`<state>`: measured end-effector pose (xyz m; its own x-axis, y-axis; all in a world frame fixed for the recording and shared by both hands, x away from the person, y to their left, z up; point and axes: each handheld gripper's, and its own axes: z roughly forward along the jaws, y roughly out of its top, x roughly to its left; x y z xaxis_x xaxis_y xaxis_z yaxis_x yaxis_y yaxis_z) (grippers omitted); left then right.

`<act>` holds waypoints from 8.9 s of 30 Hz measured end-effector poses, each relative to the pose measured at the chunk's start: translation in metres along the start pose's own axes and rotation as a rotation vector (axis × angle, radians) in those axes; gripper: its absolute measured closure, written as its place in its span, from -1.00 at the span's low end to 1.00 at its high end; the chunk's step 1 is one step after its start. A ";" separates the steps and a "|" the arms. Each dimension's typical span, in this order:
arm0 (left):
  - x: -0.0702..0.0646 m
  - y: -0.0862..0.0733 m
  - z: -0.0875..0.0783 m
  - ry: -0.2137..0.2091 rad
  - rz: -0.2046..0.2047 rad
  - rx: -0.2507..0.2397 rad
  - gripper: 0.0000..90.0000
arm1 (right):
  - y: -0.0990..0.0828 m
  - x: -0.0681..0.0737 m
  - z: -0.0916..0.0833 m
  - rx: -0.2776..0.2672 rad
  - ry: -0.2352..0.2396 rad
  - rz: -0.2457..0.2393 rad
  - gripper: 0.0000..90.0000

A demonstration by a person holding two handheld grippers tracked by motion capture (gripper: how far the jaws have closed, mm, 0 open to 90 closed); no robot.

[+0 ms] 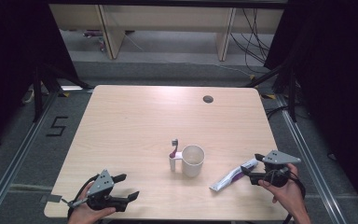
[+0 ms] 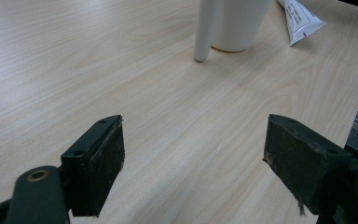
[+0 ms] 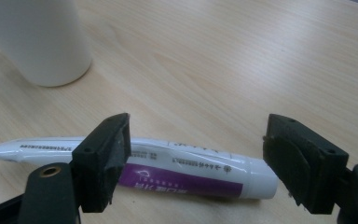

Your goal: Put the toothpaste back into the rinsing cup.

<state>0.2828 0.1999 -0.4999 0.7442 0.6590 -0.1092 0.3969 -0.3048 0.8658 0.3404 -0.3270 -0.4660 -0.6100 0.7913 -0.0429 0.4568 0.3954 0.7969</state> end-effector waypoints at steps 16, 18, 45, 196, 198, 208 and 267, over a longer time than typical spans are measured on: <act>-0.002 -0.001 0.001 -0.009 0.004 0.001 -0.56 | 0.014 -0.013 0.022 0.166 0.032 -0.056 0.46; -0.002 -0.001 0.002 -0.014 0.002 0.002 -0.56 | 0.016 -0.015 0.024 0.170 0.032 -0.061 0.64; -0.004 0.000 0.003 -0.018 0.018 -0.023 -0.52 | -0.002 -0.022 0.013 0.277 -0.009 0.157 0.82; 0.000 0.002 -0.001 -0.034 -0.013 -0.040 -0.49 | 0.078 0.016 -0.006 -0.053 0.188 0.009 0.72; 0.000 0.002 -0.001 -0.034 -0.012 -0.037 -0.49 | 0.087 0.018 -0.002 -0.094 0.192 0.003 0.72; 0.001 0.002 -0.001 -0.045 -0.014 -0.046 -0.49 | 0.119 0.031 0.023 -0.242 0.274 0.051 0.72; 0.000 0.000 0.000 -0.050 -0.001 -0.025 -0.49 | 0.099 0.092 0.108 -0.285 0.424 0.029 0.71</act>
<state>0.2825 0.1996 -0.4996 0.7697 0.6241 -0.1341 0.3849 -0.2861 0.8775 0.3988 -0.1645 -0.4560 -0.8355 0.5182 0.1826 0.3186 0.1862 0.9294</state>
